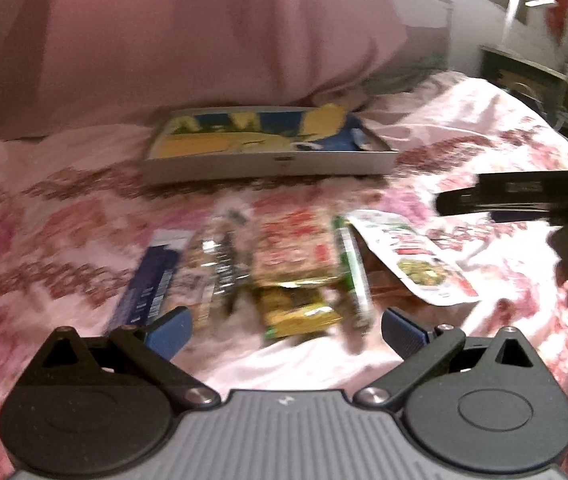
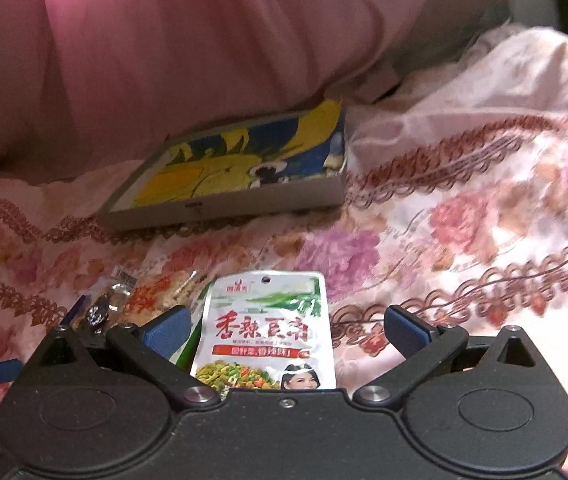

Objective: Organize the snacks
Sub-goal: 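Grasp the white-green spicy bean bag with the right tool while the left tool approaches the green sausage stick, then close the left tool on the green sausage stick while the right tool holds the bean bag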

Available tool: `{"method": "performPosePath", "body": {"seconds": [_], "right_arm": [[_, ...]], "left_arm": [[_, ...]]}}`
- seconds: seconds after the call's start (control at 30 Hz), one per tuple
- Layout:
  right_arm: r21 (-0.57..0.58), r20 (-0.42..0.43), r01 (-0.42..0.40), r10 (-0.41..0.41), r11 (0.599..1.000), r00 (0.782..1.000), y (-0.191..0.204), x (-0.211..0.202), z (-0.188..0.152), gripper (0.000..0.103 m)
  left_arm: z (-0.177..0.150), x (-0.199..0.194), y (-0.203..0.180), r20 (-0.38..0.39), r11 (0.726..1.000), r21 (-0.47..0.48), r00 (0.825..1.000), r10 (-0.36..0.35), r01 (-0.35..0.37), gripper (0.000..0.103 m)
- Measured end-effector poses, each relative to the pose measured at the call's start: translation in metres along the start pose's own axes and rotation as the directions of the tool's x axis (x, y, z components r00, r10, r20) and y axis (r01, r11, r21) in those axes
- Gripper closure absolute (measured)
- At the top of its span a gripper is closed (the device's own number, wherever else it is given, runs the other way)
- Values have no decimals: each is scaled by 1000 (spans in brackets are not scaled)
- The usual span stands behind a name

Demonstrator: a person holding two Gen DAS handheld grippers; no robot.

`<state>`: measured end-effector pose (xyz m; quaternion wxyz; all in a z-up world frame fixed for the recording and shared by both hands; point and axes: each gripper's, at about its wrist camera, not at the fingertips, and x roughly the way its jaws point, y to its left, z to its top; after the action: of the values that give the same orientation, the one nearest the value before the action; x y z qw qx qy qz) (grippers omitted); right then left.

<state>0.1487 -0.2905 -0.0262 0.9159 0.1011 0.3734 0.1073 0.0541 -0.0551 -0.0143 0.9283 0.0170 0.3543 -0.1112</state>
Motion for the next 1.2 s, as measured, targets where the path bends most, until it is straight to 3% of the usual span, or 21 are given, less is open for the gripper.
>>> {"method": "performPosePath", "body": {"seconds": [0.2,0.3,0.43,0.8,0.9,1.03,1.2], "right_arm": [[-9,-98,-74,72,997,993,0,25,-2,1],[-44,-107,-74,69,996,992,4,34,-2,1],[-86,-121,-71,60,994,991,9,47,-2,1],[-171,-160,-54,26,984,987,17,62,-10,1],[-206,-142,-10,-20,978,990,18,60,-11,1],[-161,-143,-2,-22,987,989,9,57,-8,1],[-56,-186,-46,35,997,982,-7,60,-5,3]], "left_arm": [[5,18,-24,-38,985,61,986,-160,162,0],[5,28,-35,-56,975,98,979,-194,199,0],[7,42,-41,-88,967,127,974,-211,221,0],[6,68,-37,-143,964,72,959,-245,257,1],[7,70,-36,-141,964,55,957,-252,262,1],[12,73,-36,-136,962,48,956,-260,269,2],[17,79,-36,-135,958,27,951,-279,285,5]]}}
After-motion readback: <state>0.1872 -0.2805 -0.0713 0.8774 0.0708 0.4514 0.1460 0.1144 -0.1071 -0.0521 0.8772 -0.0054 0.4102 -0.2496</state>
